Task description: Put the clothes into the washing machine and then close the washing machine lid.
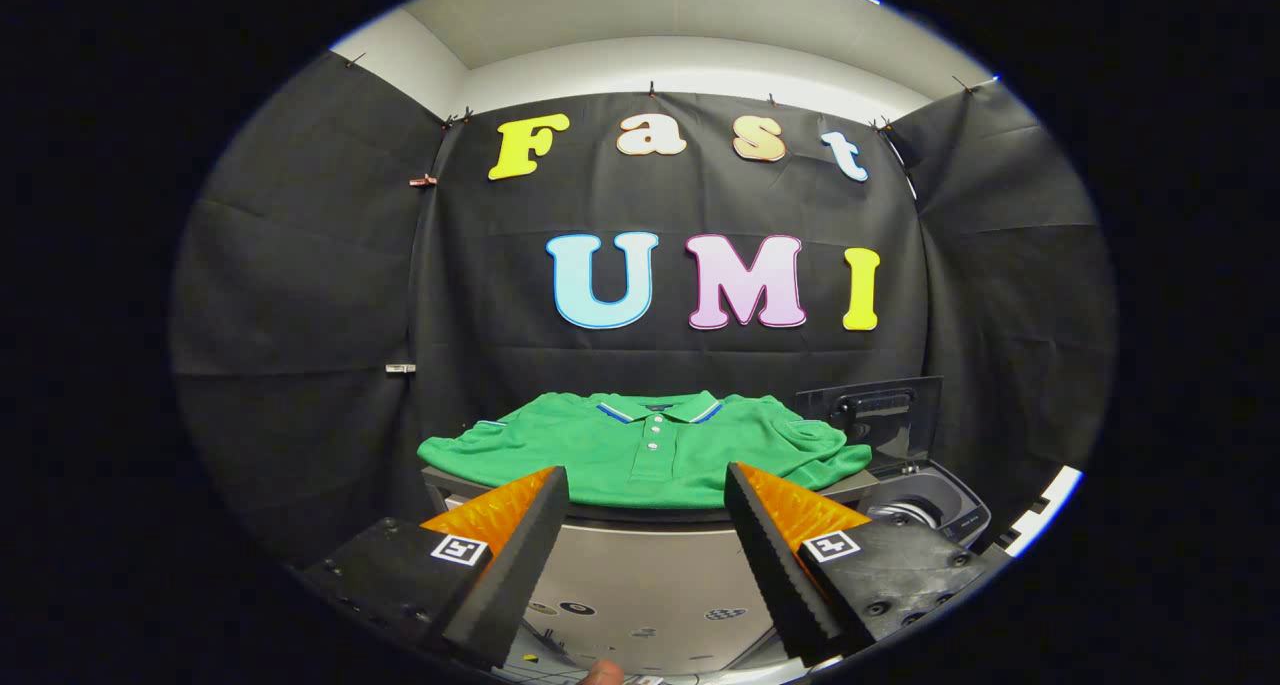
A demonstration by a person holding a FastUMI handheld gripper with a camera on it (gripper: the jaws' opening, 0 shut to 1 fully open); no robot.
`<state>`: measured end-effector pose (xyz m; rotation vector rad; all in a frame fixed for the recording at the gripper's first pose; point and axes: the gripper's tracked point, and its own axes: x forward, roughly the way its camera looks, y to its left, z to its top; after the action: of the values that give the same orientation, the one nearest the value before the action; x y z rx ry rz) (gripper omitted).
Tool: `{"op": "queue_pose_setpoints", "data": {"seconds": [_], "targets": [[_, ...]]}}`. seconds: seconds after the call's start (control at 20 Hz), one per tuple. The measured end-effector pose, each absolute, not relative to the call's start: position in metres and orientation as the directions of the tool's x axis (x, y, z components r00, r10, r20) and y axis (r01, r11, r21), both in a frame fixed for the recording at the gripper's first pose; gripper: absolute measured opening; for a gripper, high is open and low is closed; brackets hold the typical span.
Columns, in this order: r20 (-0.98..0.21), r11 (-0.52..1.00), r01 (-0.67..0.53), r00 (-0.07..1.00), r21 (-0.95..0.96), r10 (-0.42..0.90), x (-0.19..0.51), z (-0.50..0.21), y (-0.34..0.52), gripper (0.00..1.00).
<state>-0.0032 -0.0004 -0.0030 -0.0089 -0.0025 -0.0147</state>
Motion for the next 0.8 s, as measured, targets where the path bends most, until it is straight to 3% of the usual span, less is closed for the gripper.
{"op": "queue_pose_setpoints", "data": {"seconds": [0.8], "targets": [[0.004, 0.998, 0.066, 0.998, 0.01, -0.066, -0.0027, -0.0022, -0.0047, 0.98]]}}
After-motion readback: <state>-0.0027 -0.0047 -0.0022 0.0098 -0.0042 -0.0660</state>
